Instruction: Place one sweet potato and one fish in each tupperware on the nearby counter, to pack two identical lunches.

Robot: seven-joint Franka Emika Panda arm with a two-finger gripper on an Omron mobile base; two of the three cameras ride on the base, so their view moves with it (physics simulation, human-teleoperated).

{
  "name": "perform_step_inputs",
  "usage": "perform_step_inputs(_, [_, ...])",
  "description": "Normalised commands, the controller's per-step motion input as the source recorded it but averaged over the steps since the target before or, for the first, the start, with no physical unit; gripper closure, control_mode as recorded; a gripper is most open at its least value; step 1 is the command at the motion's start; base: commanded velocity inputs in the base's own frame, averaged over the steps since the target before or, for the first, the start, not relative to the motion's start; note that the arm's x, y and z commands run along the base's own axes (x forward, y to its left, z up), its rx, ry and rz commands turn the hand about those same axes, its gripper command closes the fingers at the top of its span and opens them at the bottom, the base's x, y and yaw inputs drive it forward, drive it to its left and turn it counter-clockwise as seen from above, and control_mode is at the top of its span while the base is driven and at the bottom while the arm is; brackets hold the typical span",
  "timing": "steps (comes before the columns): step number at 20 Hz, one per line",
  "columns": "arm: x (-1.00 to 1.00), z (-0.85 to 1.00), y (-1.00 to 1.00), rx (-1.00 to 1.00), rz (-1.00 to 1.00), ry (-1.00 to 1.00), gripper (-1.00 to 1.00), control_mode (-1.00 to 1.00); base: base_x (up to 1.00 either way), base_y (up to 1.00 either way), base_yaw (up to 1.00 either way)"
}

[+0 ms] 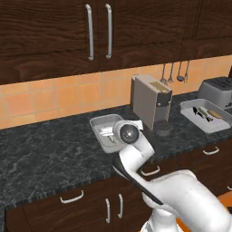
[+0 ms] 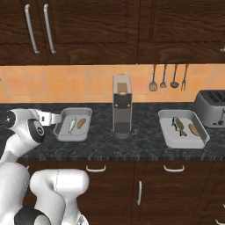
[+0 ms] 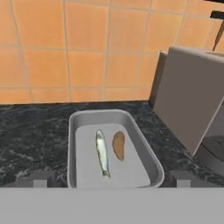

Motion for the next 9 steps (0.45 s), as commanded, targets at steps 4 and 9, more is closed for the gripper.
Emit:
perform_step_inputs(4, [-1.0,0.97,0.5,-0.12,0.0,-0.04,-1.0,-1.0,0.0,0.0,0.0])
perform_step_inputs(9, [-0.97,0.36,0.08,0.0,0.02,-0.23,-1.0,-1.0,0.0,0.0,0.0])
